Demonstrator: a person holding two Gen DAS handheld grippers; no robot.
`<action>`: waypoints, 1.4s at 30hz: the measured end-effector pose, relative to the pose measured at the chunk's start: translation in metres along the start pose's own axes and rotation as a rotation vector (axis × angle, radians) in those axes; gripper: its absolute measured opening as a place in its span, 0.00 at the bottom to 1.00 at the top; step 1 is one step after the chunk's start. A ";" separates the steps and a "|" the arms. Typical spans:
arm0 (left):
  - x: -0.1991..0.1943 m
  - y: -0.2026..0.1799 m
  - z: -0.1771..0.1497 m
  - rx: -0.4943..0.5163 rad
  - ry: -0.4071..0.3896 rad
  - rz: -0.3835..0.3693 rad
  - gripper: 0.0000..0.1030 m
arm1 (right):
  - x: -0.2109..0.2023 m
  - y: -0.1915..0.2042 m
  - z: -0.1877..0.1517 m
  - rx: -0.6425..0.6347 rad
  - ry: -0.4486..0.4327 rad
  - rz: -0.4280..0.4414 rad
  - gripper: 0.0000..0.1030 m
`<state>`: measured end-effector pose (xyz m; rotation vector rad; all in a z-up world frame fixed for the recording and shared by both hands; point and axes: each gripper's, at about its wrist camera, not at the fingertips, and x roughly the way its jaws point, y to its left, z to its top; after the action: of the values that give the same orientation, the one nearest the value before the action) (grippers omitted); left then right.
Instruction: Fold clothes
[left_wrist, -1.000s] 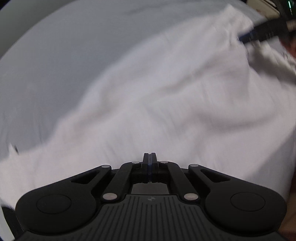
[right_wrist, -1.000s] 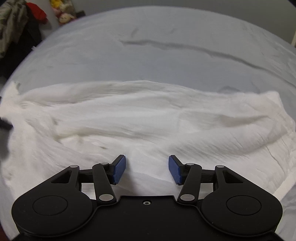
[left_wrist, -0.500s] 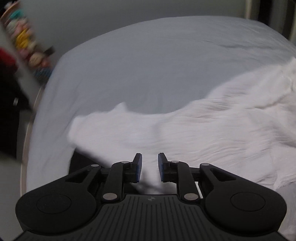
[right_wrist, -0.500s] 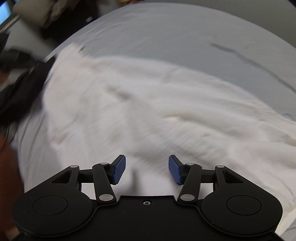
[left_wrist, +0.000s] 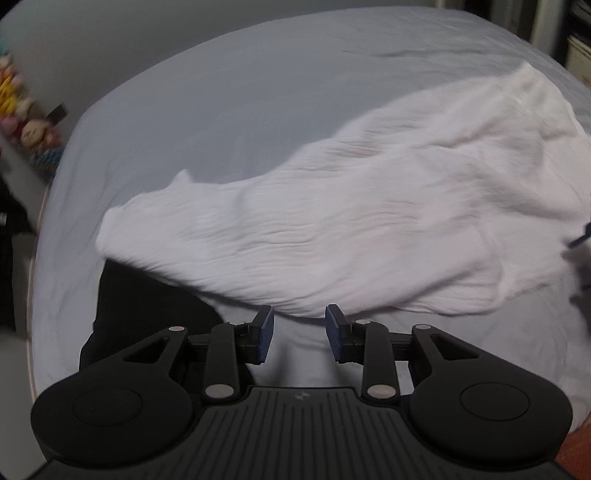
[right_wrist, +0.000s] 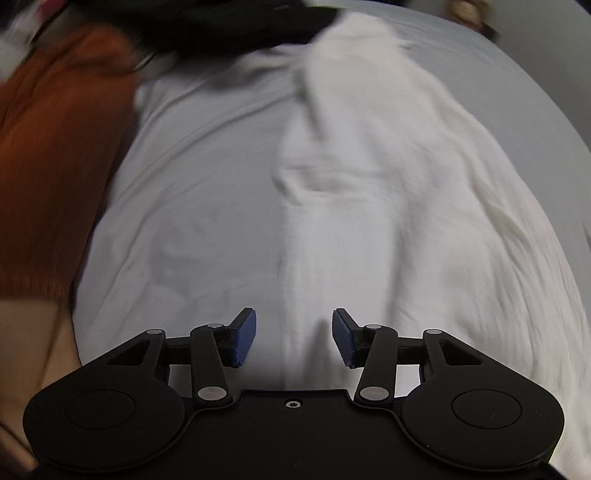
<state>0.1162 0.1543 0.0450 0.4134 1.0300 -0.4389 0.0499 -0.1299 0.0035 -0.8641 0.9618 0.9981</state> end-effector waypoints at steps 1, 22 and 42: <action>-0.001 -0.002 -0.001 0.007 -0.002 0.002 0.29 | 0.008 0.008 0.004 -0.033 0.032 -0.032 0.36; 0.033 -0.114 -0.009 0.393 -0.185 0.076 0.44 | -0.091 -0.068 0.030 0.309 -0.044 -0.196 0.03; -0.020 -0.088 -0.029 0.406 -0.002 0.146 0.03 | -0.065 -0.044 0.017 0.240 0.055 -0.061 0.03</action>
<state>0.0399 0.0986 0.0386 0.8447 0.8997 -0.5180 0.0802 -0.1457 0.0758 -0.7181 1.0716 0.7917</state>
